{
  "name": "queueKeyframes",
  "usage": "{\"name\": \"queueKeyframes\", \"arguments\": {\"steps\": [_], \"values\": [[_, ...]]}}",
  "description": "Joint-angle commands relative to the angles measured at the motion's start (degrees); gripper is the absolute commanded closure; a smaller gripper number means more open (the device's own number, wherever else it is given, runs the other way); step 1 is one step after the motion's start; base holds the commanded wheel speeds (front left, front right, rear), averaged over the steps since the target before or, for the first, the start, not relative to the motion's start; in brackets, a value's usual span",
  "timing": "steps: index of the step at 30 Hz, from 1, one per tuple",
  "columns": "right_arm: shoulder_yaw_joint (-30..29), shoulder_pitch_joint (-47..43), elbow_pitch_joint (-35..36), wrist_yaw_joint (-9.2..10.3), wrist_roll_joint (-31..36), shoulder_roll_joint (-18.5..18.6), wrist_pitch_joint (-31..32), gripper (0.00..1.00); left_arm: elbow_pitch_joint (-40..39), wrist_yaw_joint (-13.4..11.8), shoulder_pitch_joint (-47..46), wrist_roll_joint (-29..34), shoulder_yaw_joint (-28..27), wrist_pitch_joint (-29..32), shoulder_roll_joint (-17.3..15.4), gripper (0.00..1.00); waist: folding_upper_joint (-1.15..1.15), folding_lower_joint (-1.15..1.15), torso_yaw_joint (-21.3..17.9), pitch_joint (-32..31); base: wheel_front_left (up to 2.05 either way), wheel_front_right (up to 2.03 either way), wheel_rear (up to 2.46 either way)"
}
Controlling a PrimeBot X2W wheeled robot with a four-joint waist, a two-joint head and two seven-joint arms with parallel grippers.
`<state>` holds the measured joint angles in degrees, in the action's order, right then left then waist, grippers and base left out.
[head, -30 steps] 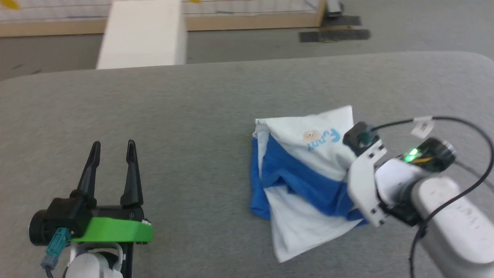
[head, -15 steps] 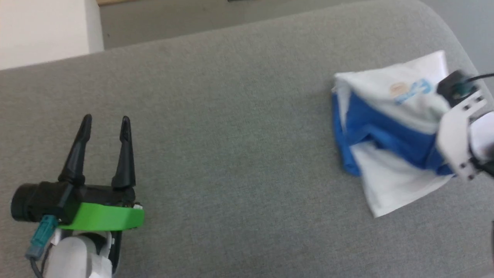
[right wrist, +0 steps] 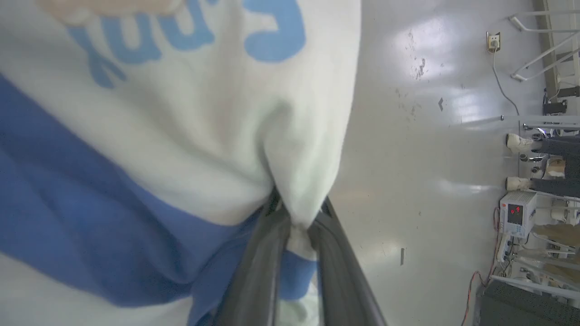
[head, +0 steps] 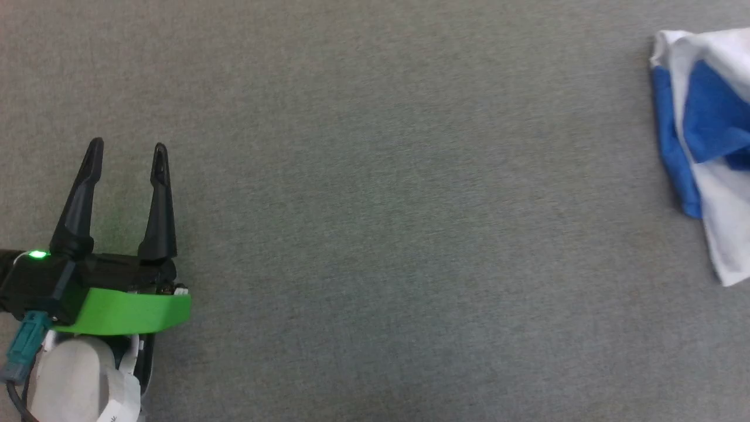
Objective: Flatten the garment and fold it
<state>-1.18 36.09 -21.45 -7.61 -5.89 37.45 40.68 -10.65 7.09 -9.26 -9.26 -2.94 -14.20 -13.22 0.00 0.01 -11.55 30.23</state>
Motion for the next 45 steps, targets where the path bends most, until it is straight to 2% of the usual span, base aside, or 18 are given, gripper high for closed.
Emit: {"name": "queueKeyframes", "arguments": {"steps": [1, 2, 8, 10, 18, 22, 27, 30, 33, 38, 45], "values": [[-2.0, 0.86, -0.25, 0.12, 2.3, -0.91, -1.45, 0.62, -0.33, 0.37, -1.08, -0.55, -0.09, 0.01, -0.63, 0.0, 0.0, -0.01, 2.33, 2.26, 0.0, 0.0, 0.0], [-3.2, 0.72, -0.47, 0.12, 3.51, -1.51, -1.94, 0.0, -0.32, 0.33, -1.09, -0.55, -0.13, 0.0, -0.73, 0.0, 0.0, -0.01, 2.38, 2.21, 0.0, 0.0, 0.0], [-13.06, 1.02, 0.98, 0.12, 8.77, -7.67, -7.72, 0.0, 0.84, -0.08, -0.55, -0.91, -0.23, -0.15, -0.6, 0.0, 0.0, -0.01, 2.15, -0.7, 0.0, 0.0, 0.0], [-14.02, 1.28, 3.37, 0.12, 9.36, -9.39, -10.09, 0.0, 1.32, -0.32, -0.47, -1.1, -0.14, -0.28, -0.11, 0.0, 0.0, -0.01, 2.26, -2.46, 0.0, 0.0, 0.0], [-10.56, 1.81, 17.92, 0.12, 5.2, -14.81, -18.73, 0.0, 3.76, -2.11, 0.07, -1.82, -1.38, -0.7, 2.13, 0.0, 0.0, -0.01, 3.56, -11.77, 0.0, 0.0, 0.0], [-9.98, -0.83, 25.59, 0.12, 2.64, -20.41, -23.64, 0.0, 5.11, -3.18, 0.58, -1.78, -1.77, -0.76, 3.6, 0.0, 0.0, -0.01, 5.23, -16.8, 0.0, 0.0, 0.0], [-9.65, -7.1, 31.23, 0.12, 1.24, -27.85, -32.49, 0.0, 7.18, -4.21, 1.58, -1.76, -1.97, -0.78, 4.94, 0.0, 0.0, -0.01, 6.74, -21.14, 0.0, 0.0, 0.0], [-8.98, -12.3, 31.44, 0.12, 0.41, -31.99, -38.84, 0.0, 8.6, -5.07, 2.01, -1.64, -1.89, -0.79, 5.77, 0.0, 0.0, -0.01, 7.66, -23.37, 0.0, 0.0, 0.0], [-8.9, -17.43, 30.0, 0.12, -0.79, -34.13, -44.73, 0.0, 10.03, -5.45, 2.55, -1.41, -1.42, -0.79, 6.29, 0.0, 0.0, -0.01, 8.47, -24.99, 0.0, 0.0, 0.0], [-7.68, -24.72, 23.67, 0.12, -6.21, -34.53, -52.25, 0.0, 11.47, -5.96, 3.32, -0.6, -0.54, -0.79, 7.12, 0.0, 0.0, -0.01, 9.85, -27.2, 0.0, 0.0, 0.0], [-3.78, -30.11, 17.25, 0.12, -7.63, -34.56, -55.26, 0.0, 13.53, -5.94, 5.25, 0.49, 1.03, -0.79, 8.14, 0.0, 0.0, -0.01, 11.17, -29.29, 0.0, 0.0, 0.0]]}}
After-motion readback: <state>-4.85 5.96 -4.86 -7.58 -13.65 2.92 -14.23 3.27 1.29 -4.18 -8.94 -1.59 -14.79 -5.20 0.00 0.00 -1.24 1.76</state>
